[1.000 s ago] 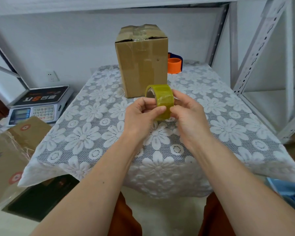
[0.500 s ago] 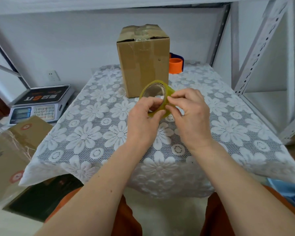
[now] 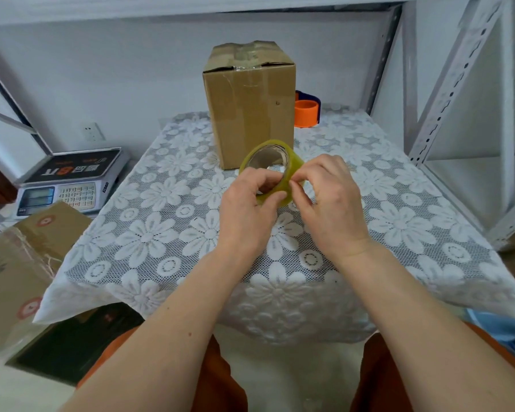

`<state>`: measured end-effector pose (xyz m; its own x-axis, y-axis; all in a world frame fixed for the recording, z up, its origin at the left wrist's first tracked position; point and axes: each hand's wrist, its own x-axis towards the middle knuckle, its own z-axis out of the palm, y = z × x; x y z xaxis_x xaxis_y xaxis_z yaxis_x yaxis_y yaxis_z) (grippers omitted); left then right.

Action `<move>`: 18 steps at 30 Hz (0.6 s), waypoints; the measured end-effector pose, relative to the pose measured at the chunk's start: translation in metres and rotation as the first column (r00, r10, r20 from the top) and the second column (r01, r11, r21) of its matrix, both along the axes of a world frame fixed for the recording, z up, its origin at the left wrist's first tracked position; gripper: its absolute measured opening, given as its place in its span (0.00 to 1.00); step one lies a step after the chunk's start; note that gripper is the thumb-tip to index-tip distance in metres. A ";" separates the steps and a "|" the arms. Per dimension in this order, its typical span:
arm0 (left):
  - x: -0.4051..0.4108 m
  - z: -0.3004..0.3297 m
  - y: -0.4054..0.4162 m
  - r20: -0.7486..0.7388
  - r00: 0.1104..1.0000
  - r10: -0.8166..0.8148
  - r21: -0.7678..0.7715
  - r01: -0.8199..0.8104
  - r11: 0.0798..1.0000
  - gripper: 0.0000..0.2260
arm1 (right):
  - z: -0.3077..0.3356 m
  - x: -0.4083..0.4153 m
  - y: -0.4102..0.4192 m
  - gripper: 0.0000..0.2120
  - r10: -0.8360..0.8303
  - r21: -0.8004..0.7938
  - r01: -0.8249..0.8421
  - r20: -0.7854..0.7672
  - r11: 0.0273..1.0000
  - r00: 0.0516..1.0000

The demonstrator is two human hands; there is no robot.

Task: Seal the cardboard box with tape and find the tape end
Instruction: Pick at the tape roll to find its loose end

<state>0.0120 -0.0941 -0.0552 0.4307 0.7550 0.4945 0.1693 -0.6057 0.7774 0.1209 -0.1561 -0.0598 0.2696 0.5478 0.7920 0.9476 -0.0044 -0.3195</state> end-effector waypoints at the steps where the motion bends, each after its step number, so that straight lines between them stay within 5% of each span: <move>1: 0.000 0.000 0.000 -0.005 1.000 -0.008 -0.004 0.008 1.000 0.08 | 0.000 0.000 0.000 0.02 0.005 -0.014 -0.005 -0.003 1.000 1.000; 10: 0.005 0.004 0.002 0.148 0.985 -0.088 -0.335 0.134 0.933 0.10 | 0.004 0.001 -0.003 0.10 0.065 0.025 -0.061 -0.190 0.998 0.980; 18: 0.004 0.002 0.000 0.101 0.991 -0.083 -0.258 0.107 0.960 0.11 | 0.002 0.001 0.000 0.02 0.069 0.076 -0.058 -0.161 0.995 0.984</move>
<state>0.0162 -0.0946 -0.0531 0.4702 0.8209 0.3240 0.0440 -0.3884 0.9204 0.1220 -0.1565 -0.0580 0.3651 0.5118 0.7776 0.8802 0.0824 -0.4675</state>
